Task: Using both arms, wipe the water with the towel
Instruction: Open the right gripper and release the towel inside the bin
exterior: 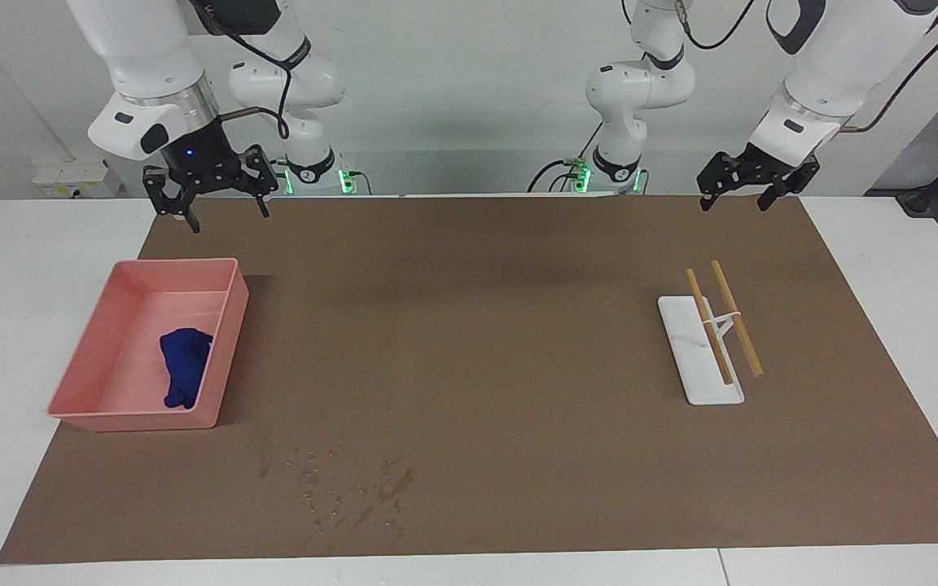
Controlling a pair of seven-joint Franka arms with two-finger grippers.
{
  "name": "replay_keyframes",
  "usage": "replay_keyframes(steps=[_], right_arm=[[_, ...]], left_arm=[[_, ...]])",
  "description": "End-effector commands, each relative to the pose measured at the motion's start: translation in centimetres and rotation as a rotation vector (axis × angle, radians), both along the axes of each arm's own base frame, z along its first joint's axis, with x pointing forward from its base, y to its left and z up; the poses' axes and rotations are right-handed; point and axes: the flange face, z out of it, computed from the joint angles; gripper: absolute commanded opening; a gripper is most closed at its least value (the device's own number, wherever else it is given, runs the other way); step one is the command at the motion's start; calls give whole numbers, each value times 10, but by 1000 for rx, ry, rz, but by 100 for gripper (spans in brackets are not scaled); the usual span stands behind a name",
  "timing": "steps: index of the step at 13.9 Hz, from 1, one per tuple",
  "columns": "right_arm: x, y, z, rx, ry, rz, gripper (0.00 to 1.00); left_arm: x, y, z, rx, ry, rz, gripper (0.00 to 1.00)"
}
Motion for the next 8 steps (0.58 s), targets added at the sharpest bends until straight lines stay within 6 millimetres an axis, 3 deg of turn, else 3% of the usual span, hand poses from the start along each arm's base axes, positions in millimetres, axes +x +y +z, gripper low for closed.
replay_keyframes(steps=[1, 8], right_arm=[[4, -1, 1, 30, -5, -29, 100], [1, -11, 0, 37, 10, -118, 100]], left_arm=[[-4, 2, 0, 9, 10, 3, 100], [-4, 1, 0, 10, 10, 2, 100]])
